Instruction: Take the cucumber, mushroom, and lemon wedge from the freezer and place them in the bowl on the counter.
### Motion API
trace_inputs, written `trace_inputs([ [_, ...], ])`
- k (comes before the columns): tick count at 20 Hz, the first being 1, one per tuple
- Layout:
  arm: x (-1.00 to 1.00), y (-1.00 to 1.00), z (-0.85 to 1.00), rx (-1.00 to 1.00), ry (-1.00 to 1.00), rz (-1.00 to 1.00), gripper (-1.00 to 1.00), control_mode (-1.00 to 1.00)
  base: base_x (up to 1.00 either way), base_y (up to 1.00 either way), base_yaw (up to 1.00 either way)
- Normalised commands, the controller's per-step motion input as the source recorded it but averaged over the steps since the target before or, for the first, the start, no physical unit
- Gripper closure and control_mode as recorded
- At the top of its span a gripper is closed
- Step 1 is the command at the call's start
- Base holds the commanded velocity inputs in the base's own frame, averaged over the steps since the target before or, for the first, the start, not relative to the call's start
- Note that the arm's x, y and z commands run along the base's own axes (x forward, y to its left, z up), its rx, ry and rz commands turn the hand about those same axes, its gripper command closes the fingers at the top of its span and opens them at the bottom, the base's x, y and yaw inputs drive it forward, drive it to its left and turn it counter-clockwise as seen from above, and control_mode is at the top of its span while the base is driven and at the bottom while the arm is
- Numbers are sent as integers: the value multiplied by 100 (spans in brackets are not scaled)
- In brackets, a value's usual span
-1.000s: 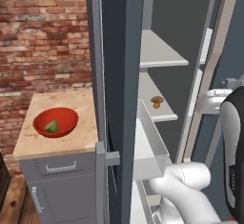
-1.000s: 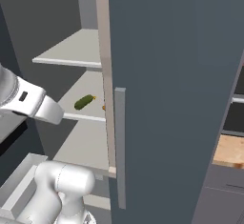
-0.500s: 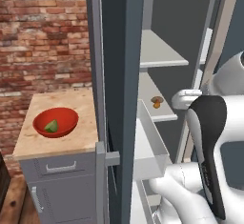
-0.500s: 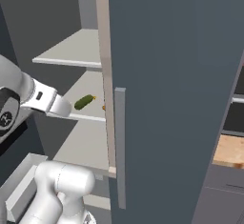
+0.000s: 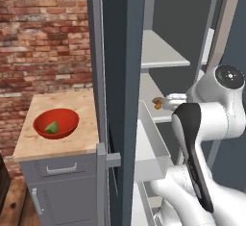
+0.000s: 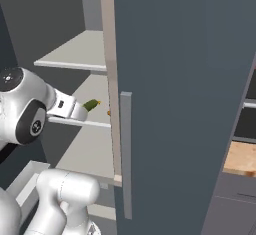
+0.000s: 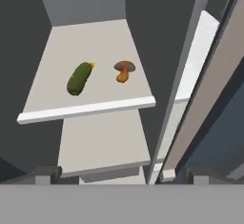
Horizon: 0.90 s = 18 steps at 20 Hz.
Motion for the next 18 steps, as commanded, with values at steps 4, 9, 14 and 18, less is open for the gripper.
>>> trace_inputs([
  [4,67,0,-25,0,0,0,-100,-100,0,0,0],
  [9,62,0,-37,0,0,0,-100,-100,0,0,0],
  [14,56,0,-37,0,1,0,-100,-100,0,0,0],
  [18,56,-4,-38,0,0,0,-100,-100,0,0,0],
])
